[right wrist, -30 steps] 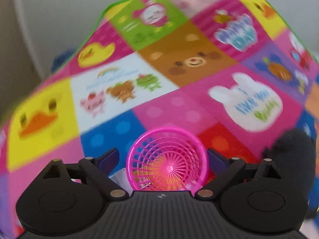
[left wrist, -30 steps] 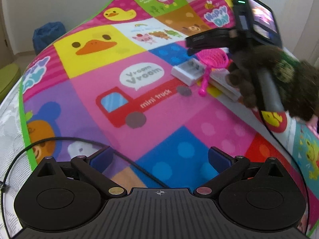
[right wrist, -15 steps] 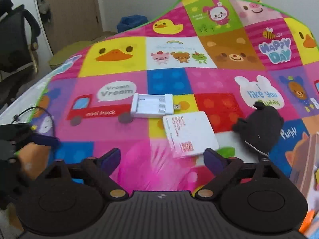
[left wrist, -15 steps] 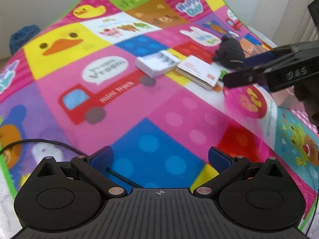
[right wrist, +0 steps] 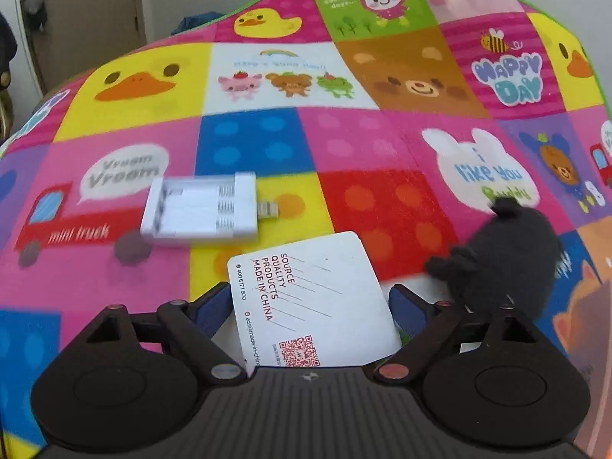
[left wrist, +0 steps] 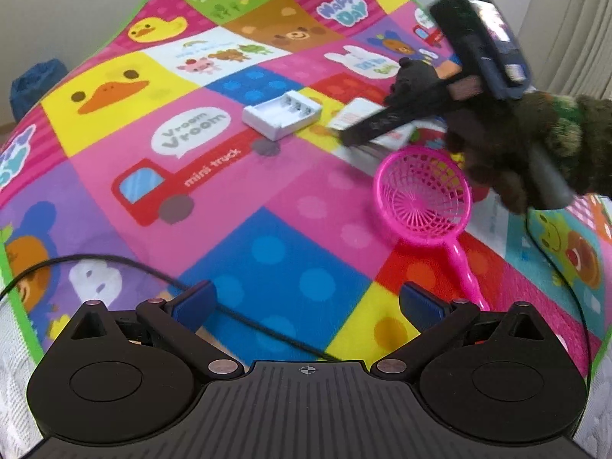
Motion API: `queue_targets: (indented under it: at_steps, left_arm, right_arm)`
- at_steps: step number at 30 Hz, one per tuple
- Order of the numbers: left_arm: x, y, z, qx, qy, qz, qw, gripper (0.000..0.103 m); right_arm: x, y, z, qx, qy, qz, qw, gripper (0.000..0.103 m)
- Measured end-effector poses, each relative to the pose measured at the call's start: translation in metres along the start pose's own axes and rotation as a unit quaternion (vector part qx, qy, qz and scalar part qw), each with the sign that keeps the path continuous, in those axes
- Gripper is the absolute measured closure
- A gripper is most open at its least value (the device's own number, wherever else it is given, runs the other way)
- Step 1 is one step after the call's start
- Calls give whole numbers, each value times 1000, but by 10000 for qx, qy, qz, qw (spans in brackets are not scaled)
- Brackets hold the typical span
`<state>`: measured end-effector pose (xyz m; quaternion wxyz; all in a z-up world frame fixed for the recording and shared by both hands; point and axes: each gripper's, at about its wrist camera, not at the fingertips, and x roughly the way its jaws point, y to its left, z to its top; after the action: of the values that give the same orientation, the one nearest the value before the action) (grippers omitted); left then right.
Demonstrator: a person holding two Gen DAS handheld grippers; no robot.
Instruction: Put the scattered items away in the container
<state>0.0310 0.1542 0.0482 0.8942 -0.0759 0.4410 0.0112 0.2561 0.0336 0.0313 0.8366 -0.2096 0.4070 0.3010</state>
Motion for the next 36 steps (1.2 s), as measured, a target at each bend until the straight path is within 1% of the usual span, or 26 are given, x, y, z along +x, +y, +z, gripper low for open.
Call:
queue_targets:
  at_steps: [2, 4, 7, 10, 11, 14, 16, 19, 20, 21, 22, 24, 25, 26, 29, 30, 31, 33, 35, 36]
  left_arm:
    - [0, -3, 1, 32, 1, -21, 10000, 0]
    - [-1, -9, 1, 113, -26, -70, 9999, 0]
    - [0, -22, -1, 335, -32, -116, 9994, 0]
    - [3, -38, -5, 531, 54, -302, 9981, 0]
    - [3, -44, -6, 589, 70, -386, 9975, 0]
    - [6, -62, -9, 773, 64, -648, 9949, 0]
    - [8, -74, -9, 869, 170, -922, 9918, 0]
    - [8, -91, -7, 970, 520, -1545, 9818, 0]
    - [7, -99, -7, 1079, 626, -1647, 9784, 0]
    - [7, -109, -8, 1236, 723, -1667, 9755, 0]
    - [6, -119, -10, 1425, 795, -1608, 9734, 0]
    - [10, -143, -14, 1766, 881, -1273, 9720, 0]
    - [14, -153, -14, 1793, 919, -1142, 9728, 0]
    - [19, -162, -14, 1752, 972, -1092, 9736, 0]
    - [28, -183, -11, 1537, 1081, -1178, 9751, 0]
    - [29, -190, -11, 1553, 1060, -1149, 9754, 0]
    - [30, -196, -12, 1639, 999, -1032, 9760, 0]
    - [32, -204, -17, 1986, 799, -802, 9735, 0]
    - [30, -201, -20, 2257, 510, -621, 9709, 0]
    - [29, -196, -20, 2299, 407, -574, 9707, 0]
  right_arm:
    - [-15, -3, -16, -92, 85, -75, 9999, 15]
    - [-32, -6, -37, -118, 120, -29, 9999, 15]
    - [-56, -11, -72, -79, 104, 146, 9998, 15]
    - [-81, -10, -103, 16, 163, 371, 9992, 15]
    - [-90, -9, -112, -7, 139, 398, 9991, 15]
    - [-121, -11, -134, -24, -68, 275, 9996, 15]
    - [-142, -17, -147, 59, -214, 204, 9995, 14]
    - [-169, -34, -166, 497, -432, 84, 9978, 14]
    - [-177, -42, -172, 765, -488, 23, 9959, 14]
    - [-183, -52, -178, 1046, -533, -51, 9931, 14]
    - [-188, -60, -183, 1297, -569, -142, 9898, 14]
    - [-195, -76, -194, 1758, -627, -398, 9816, 11]
    - [-197, -81, -199, 1922, -654, -510, 9778, 11]
    - [-197, -86, -204, 2087, -680, -593, 9738, 11]
    - [-191, -91, -213, 2517, -698, -629, 9632, 11]
    - [-188, -90, -214, 2605, -693, -583, 9612, 11]
    - [-186, -89, -215, 2648, -682, -539, 9604, 11]
    - [-182, -85, -213, 2617, -627, -481, 9619, 11]
    - [-180, -80, -212, 2490, -634, -515, 9651, 11]
    - [-180, -78, -211, 2445, -650, -534, 9660, 11]
